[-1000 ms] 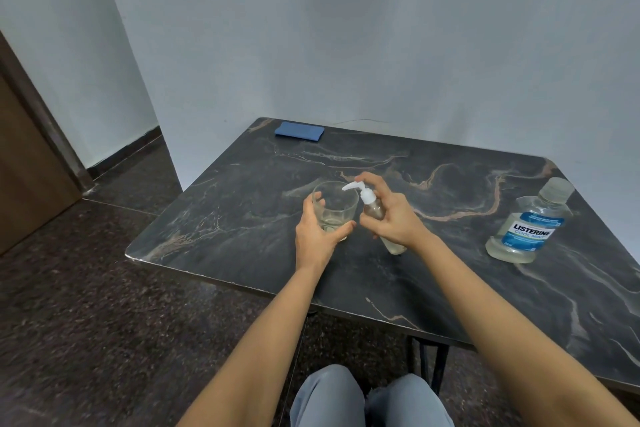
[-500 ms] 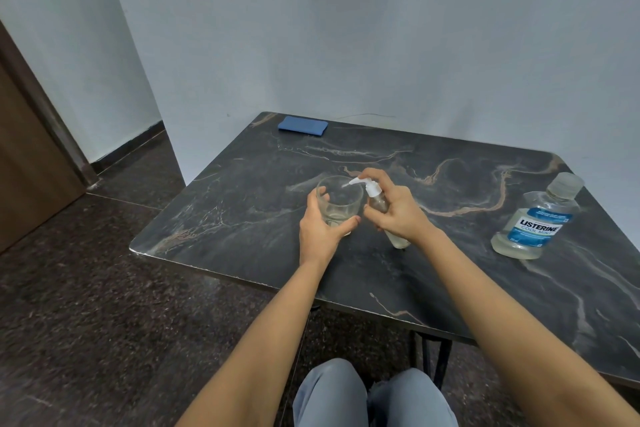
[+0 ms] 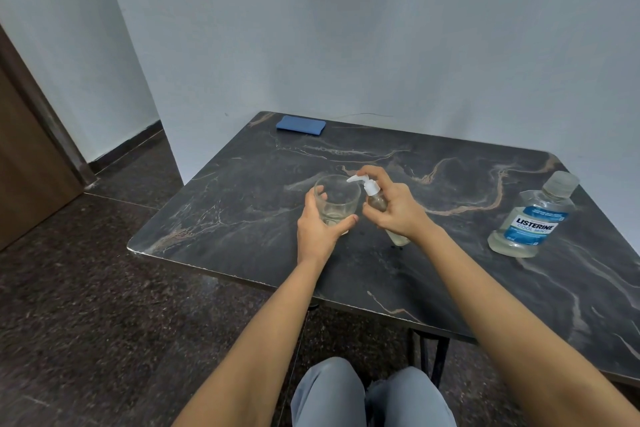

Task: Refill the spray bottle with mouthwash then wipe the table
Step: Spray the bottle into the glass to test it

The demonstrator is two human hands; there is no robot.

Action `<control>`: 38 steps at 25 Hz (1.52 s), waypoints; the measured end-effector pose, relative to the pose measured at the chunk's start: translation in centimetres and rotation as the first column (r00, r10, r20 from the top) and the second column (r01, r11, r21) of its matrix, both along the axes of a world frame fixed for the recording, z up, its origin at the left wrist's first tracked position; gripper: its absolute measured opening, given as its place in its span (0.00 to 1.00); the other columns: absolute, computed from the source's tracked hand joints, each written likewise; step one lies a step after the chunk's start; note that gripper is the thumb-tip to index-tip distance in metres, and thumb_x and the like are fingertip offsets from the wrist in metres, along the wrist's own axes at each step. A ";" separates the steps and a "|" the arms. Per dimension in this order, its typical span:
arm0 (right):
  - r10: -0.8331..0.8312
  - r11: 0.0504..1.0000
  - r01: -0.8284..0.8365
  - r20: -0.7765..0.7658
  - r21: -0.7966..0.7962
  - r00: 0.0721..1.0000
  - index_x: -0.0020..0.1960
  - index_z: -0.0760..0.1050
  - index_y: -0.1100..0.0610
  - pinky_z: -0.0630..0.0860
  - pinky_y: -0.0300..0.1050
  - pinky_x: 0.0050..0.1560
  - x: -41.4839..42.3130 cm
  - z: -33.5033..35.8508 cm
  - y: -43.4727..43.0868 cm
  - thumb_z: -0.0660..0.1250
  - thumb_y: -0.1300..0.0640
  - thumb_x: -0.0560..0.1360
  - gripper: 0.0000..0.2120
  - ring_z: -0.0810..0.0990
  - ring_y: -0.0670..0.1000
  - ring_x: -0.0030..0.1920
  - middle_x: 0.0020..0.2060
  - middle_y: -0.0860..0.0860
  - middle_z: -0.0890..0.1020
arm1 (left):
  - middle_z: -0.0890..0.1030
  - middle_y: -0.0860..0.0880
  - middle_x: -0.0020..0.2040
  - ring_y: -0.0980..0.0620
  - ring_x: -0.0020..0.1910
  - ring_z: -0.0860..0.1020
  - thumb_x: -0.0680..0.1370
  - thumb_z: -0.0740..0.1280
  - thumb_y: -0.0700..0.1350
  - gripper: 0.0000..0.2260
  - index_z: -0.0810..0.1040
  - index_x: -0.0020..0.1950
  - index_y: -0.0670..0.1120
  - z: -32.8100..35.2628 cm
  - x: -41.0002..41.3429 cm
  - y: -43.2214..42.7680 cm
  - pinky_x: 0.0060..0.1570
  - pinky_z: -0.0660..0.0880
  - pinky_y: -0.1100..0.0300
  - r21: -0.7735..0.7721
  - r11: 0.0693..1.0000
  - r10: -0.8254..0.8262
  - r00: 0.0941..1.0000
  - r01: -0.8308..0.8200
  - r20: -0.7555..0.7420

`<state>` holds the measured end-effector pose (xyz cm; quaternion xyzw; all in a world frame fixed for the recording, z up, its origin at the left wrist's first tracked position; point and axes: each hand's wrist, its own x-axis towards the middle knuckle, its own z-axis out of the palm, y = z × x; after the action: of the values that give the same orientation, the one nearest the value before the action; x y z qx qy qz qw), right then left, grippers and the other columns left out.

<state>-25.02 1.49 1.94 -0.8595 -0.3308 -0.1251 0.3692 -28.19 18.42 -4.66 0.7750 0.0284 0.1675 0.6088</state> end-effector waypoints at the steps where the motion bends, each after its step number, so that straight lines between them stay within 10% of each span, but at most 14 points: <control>1: -0.010 1.000 0.010 0.008 -0.004 1.000 0.63 0.65 0.46 0.77 0.51 0.35 0.0 -0.1 0.0 0.64 0.60 0.69 0.24 0.75 0.48 0.28 0.27 0.45 0.76 | 0.74 0.57 0.66 0.57 0.63 0.73 0.62 0.77 0.59 0.39 0.63 0.68 0.58 0.0 0.0 0.0 0.62 0.72 0.58 -0.004 1.000 -0.003 1.000 0.003 0.001; 9: 0.011 1.000 -0.011 -0.002 -0.006 1.000 0.68 0.63 0.42 0.69 0.29 0.34 0.4 -0.5 0.0 0.66 0.59 0.69 0.31 0.74 0.45 0.28 0.30 0.41 0.77 | 0.73 0.58 0.66 0.58 0.64 0.72 0.62 0.78 0.58 0.39 0.63 0.69 0.58 0.0 0.0 0.0 0.62 0.71 0.58 -0.014 1.000 -0.005 1.000 0.005 0.001; 17: 0.001 1.000 -0.001 0.003 -0.007 1.000 0.61 0.65 0.45 0.70 0.35 0.31 0.5 -0.9 0.0 0.64 0.59 0.69 0.23 0.72 0.47 0.26 0.26 0.49 0.75 | 0.73 0.59 0.66 0.60 0.65 0.71 0.62 0.77 0.59 0.38 0.64 0.67 0.59 -0.1 0.0 0.0 0.60 0.69 0.63 -0.024 1.000 -0.008 1.000 0.008 0.000; 24: -0.011 0.996 0.015 -0.047 0.086 0.999 0.72 0.52 0.38 0.79 0.53 0.33 0.6 -0.5 -0.5 0.65 0.60 0.71 0.37 0.76 0.54 0.26 0.29 0.55 0.77 | 0.73 0.58 0.66 0.60 0.65 0.71 0.61 0.77 0.60 0.40 0.64 0.69 0.58 -0.1 0.0 0.0 0.62 0.69 0.61 -0.022 1.000 -0.006 1.000 0.005 -0.010; 34: -0.301 0.884 0.285 -0.014 0.371 0.953 0.66 0.56 0.47 0.72 0.27 0.45 2.6 -0.2 -3.8 0.68 0.53 0.75 0.26 0.77 0.40 0.41 0.41 0.45 0.76 | 0.77 0.58 0.58 0.55 0.60 0.75 0.59 0.78 0.60 0.38 0.67 0.66 0.57 0.3 0.9 0.0 0.58 0.72 0.60 -0.054 0.998 0.019 0.999 -0.021 -0.036; 38: -0.356 0.843 0.365 -0.099 0.396 0.929 0.66 0.56 0.49 0.71 0.33 0.48 3.9 -1.2 -5.4 0.69 0.55 0.74 0.27 0.77 0.44 0.43 0.44 0.48 0.75 | 0.78 0.57 0.59 0.54 0.59 0.76 0.59 0.78 0.60 0.37 0.67 0.64 0.59 1.1 2.5 -1.1 0.54 0.72 0.62 -0.039 0.999 0.013 0.999 -0.015 -0.044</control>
<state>-21.12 -3.86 0.71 -0.8114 -0.1261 -0.2493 0.5135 -25.67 17.33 -3.60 0.7660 0.0505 0.1541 0.6221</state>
